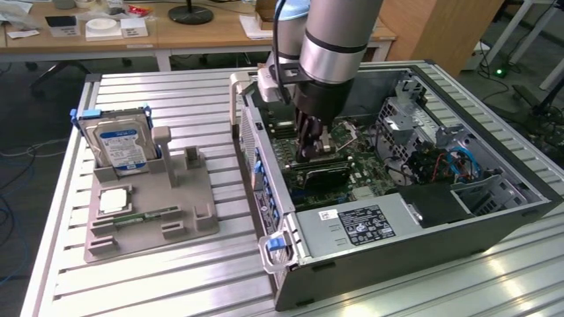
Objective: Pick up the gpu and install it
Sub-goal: 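Press down on the gpu until it lock into place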
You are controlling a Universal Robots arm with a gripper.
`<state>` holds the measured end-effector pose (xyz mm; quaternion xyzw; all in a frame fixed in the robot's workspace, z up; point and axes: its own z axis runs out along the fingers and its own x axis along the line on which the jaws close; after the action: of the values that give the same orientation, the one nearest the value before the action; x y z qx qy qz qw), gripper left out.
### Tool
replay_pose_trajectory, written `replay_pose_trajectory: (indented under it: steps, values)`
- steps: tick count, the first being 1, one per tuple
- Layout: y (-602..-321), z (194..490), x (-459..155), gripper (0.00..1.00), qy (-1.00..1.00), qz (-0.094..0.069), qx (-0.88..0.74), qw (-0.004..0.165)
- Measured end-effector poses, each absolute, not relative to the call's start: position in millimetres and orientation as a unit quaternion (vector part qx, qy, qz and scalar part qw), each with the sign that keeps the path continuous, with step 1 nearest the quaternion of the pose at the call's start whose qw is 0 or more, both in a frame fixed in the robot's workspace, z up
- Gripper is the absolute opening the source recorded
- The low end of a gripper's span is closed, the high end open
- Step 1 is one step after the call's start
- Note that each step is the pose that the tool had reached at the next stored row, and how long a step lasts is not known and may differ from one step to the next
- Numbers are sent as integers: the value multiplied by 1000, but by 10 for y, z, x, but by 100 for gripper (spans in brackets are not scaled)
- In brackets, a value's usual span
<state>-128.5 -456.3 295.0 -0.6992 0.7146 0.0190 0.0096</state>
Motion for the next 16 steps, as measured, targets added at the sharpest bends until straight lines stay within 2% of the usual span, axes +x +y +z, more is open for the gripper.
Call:
replay_pose_trajectory:
  steps: [16]
  values:
    - [-4478, 2967, -1453, 11, 713, 33, -701, -4]
